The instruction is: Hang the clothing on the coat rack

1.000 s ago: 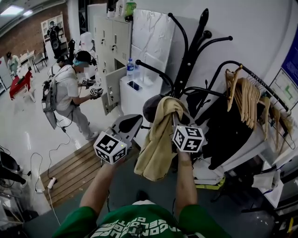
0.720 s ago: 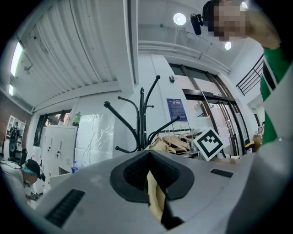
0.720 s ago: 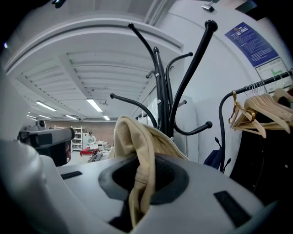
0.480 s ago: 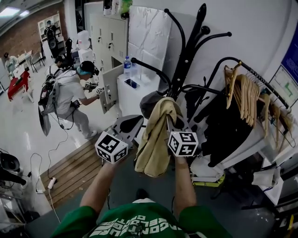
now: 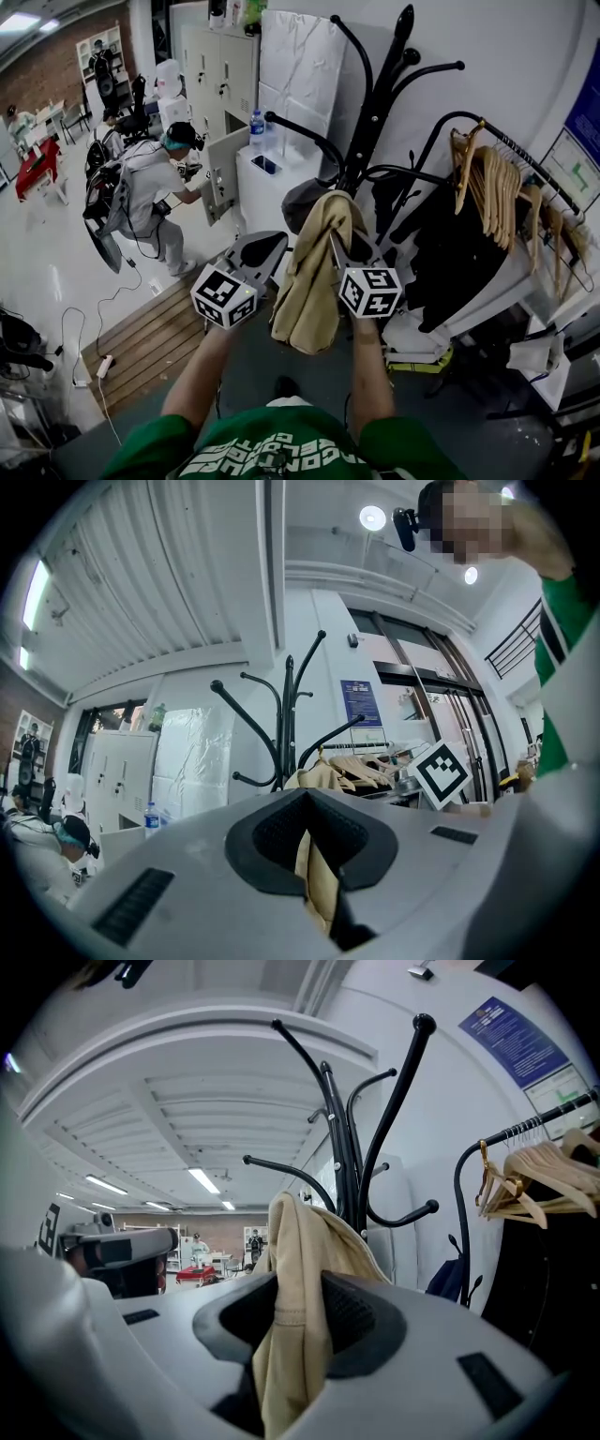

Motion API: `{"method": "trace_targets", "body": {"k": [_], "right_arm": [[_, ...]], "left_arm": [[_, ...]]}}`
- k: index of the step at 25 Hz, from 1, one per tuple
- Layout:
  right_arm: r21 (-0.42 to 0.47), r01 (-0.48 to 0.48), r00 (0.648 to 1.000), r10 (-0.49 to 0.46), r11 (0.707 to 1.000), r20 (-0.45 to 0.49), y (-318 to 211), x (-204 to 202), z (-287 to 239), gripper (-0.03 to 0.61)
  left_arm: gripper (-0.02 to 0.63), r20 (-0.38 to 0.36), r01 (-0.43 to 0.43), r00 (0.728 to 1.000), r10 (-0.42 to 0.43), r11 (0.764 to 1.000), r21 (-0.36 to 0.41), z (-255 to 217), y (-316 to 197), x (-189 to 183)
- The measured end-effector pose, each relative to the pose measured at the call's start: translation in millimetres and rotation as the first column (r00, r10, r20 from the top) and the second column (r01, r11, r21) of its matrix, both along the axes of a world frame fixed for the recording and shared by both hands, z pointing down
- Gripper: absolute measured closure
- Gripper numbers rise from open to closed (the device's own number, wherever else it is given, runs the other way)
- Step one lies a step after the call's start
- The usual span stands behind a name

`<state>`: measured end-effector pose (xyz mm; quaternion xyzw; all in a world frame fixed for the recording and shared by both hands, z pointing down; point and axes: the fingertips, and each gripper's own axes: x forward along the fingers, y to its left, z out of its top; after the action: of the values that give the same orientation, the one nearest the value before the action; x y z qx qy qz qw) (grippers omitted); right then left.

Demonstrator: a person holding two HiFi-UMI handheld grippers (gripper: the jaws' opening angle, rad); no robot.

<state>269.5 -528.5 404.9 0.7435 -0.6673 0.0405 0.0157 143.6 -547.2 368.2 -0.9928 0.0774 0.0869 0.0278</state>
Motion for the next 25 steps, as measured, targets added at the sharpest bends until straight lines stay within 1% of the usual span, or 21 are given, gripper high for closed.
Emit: {"method": "trace_targets", "body": {"k": [4,10,17,18,20,25], "right_arm": [[0.004,0.0,1.0,0.0,1.0,0.007,11.7,-7.6,-1.2,0.437],[0.005,-0.015,1.0,0.015,1.0,0.01,36.5,-18.2,-0.9,0.437],[-0.016,-0.02,1.0,0.02,1.0,0.019,70.6,-41.3,6.5,0.442],[-0.019,-0.018,1.0,0.018,1.0,0.019,75.7,-45.9,7.5,0.455],[-0.025,-0.013,1.0,0.013,1.0,0.018,86.2,-55.9,10.1,0.514],[-0.036,0.013,0.999,-0.011,0.999,0.034,107.8,-81.8,18.6,0.569]], "left_arm": [[0.609,-0.003,0.002,1.0,-0.002,1.0,-0.016,4.2,7.0,-8.3],[0.609,-0.008,-0.009,1.0,0.009,1.0,-0.025,6.7,25.1,-21.2],[0.609,-0.001,-0.054,0.999,0.054,0.997,-0.056,13.1,53.7,-36.8],[0.609,-0.001,-0.057,0.998,0.057,0.997,-0.06,14.0,58.0,-39.5],[0.609,0.0,-0.059,0.998,0.059,0.996,-0.07,17.6,66.5,-45.1],[0.609,-0.003,-0.061,0.998,0.061,0.991,-0.118,29.2,85.0,-60.5]]}}
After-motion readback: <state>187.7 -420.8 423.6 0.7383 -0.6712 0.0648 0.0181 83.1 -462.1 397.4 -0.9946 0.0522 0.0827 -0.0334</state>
